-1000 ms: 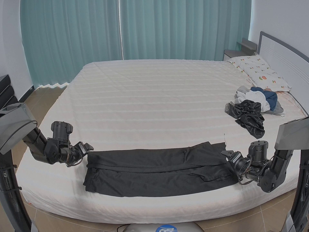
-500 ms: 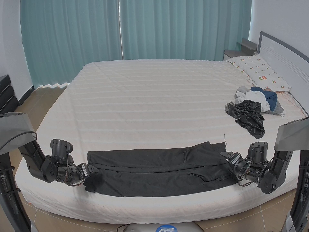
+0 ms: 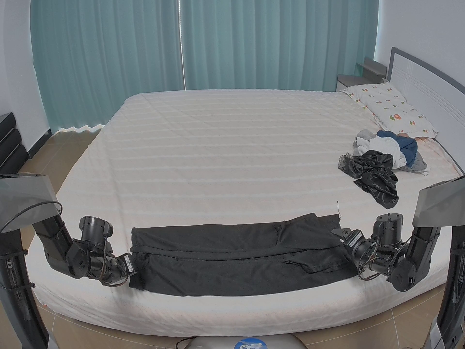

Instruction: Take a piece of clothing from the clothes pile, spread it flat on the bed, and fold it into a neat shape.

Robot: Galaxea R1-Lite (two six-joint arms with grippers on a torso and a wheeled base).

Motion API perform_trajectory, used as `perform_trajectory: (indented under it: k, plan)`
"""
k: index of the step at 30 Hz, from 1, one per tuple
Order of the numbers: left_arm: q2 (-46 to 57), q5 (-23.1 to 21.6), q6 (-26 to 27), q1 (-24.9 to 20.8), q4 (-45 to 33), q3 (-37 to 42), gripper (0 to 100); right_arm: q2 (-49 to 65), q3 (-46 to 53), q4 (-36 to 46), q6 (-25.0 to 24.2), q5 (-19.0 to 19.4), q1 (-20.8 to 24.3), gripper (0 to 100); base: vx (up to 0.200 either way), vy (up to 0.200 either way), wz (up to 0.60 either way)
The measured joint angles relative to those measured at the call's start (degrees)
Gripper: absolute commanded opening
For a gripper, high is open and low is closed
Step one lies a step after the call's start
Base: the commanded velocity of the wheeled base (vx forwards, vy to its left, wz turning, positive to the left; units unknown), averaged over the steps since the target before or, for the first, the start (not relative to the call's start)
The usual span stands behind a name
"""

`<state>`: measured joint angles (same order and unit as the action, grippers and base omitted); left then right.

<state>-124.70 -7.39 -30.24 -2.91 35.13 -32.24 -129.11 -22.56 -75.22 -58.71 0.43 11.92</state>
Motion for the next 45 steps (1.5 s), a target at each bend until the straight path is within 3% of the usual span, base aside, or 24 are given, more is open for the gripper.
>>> perform_trajectory:
  k: [8, 20, 21, 38, 45]
  plan:
    - [0.04, 3.67, 0.04, 0.38, -0.22, 1.27, 0, 0.0, -0.01, 0.0, 0.0, 0.0, 0.0, 100, 0.0, 0.0, 0.0]
    - [0.72, 4.13, -0.05, 0.55, -0.33, 3.34, 0, -0.05, -0.01, 0.0, 0.0, 0.0, 0.01, 100, 0.0, 0.0, 0.0]
    - [0.74, 4.13, -0.07, 0.55, -0.27, 3.39, 100, -0.07, -0.01, 0.02, 0.0, 0.0, 0.01, 100, 0.0, 0.0, 0.0]
    - [4.46, 3.16, -1.58, 2.23, -0.38, -1.32, 100, -0.2, -0.04, 0.0, 0.0, 0.0, -0.1, 100, 0.0, 0.0, 0.0]
    - [3.39, 3.05, -2.68, -0.44, -0.29, -5.35, 100, -0.24, -0.04, 0.0, 0.0, 0.0, -0.05, 100, 0.0, 0.0, 0.0]
